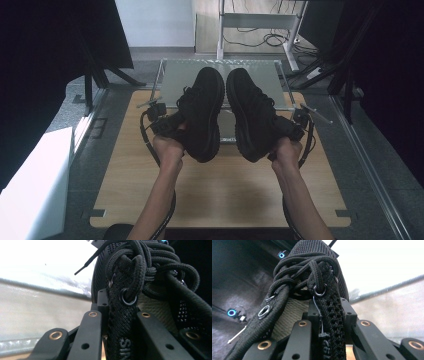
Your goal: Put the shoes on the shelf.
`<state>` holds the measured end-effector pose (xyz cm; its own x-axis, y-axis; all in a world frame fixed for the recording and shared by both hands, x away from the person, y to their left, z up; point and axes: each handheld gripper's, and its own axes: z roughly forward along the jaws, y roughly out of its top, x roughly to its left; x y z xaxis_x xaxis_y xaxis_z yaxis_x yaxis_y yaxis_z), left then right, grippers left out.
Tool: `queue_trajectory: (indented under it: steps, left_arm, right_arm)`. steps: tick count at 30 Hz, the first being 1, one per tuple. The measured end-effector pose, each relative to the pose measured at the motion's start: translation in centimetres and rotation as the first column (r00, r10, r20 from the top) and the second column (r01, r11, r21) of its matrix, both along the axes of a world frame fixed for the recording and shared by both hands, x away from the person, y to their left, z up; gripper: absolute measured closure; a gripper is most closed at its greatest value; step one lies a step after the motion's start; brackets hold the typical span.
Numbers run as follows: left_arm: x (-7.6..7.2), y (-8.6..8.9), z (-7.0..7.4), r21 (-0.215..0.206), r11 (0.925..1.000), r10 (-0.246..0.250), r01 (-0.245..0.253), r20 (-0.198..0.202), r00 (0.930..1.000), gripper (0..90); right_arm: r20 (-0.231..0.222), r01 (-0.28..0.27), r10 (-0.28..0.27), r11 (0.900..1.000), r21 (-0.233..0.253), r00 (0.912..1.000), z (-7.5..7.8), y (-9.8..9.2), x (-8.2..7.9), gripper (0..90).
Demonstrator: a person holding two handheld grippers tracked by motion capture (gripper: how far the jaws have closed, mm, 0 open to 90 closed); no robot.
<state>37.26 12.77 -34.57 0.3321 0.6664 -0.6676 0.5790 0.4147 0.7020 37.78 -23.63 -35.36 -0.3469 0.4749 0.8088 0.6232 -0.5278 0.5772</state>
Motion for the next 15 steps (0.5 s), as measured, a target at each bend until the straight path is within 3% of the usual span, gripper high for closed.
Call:
queue_trajectory:
  steps: [9, 15]
  left_arm:
    - [2.3, 0.3, 0.4, -0.03, 0.9987, 0.041, -0.042, -0.035, 0.9985, 80.4]
    - [3.9, -0.2, 1.4, 0.006, 0.9981, 0.062, -0.062, -0.044, 0.9971, 80.5]
  right_arm:
    - [-0.023, 0.047, -0.048, 0.999, -0.019, 0.9986, 0.4, 0.1, 2.3, 75.7]
    - [-0.039, 0.081, -0.082, 0.996, -0.032, 0.9958, 0.8, 0.1, 4.0, 75.7]
